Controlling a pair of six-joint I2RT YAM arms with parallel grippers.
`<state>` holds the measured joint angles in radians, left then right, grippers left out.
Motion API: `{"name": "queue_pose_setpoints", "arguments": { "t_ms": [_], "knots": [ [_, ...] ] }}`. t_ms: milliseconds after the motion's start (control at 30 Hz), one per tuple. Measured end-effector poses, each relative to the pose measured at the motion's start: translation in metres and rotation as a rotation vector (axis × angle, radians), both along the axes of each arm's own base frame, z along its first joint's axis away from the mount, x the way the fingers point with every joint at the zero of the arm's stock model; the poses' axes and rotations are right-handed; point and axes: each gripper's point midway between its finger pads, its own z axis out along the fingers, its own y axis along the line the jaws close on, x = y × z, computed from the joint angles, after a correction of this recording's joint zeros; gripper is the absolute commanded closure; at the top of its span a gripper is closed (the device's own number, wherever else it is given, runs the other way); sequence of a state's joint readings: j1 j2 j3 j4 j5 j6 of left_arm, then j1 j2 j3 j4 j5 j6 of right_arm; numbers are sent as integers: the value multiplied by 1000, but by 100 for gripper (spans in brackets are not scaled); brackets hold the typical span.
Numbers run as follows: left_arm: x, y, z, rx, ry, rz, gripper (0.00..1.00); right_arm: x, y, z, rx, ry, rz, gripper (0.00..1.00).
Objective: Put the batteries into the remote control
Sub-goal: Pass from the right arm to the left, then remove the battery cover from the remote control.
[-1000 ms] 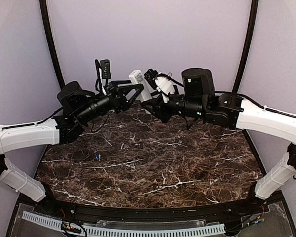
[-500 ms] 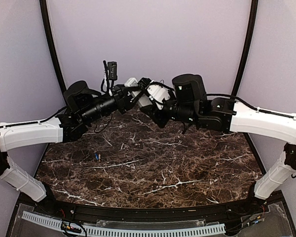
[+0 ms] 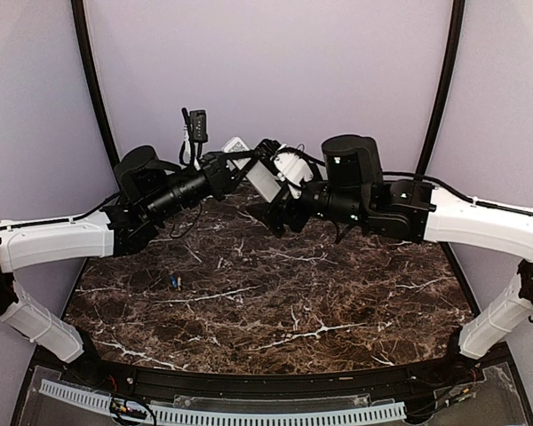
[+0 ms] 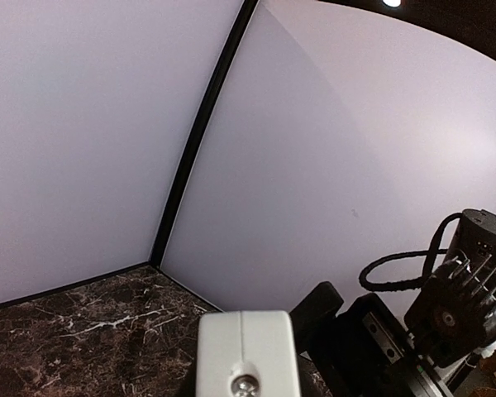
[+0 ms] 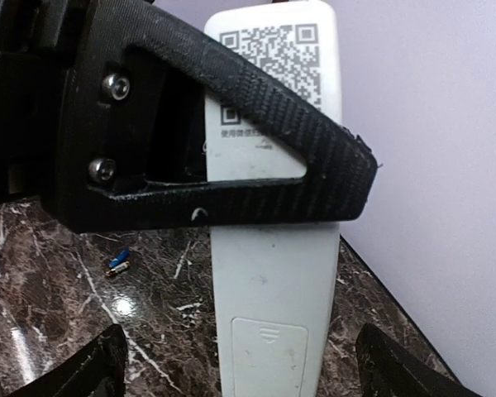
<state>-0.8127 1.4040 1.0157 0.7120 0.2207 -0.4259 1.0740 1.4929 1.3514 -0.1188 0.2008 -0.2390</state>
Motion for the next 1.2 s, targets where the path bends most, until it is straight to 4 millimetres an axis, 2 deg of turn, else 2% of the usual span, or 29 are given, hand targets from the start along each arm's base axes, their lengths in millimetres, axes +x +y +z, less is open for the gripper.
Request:
{"name": "queue_pose_setpoints", "arguments": {
  "t_ms": [100,267,333,533,667,900,1067,1200],
  "knots": [
    [-4,2,5,-13,-20,-7,100,-9,-9,10,83,70,65,1],
    [-11,10,23,-72,-81,-4,100,5,-40,34,315,216,106,1],
    [-13,13,29,-98,-103,-1,100,8,-45,38,398,266,130,1],
    [-24,19,53,-186,-178,-3,100,4,-33,48,557,387,231,1],
    [-28,23,63,-227,-207,1,100,-1,-26,65,646,400,307,8],
    [-32,28,73,-272,-226,-2,100,2,-3,75,700,458,410,28],
    [-32,30,76,-290,-225,-1,100,1,8,69,699,514,455,59],
    [-30,31,76,-297,-215,7,100,-5,10,75,699,512,497,76]
  ]
}}
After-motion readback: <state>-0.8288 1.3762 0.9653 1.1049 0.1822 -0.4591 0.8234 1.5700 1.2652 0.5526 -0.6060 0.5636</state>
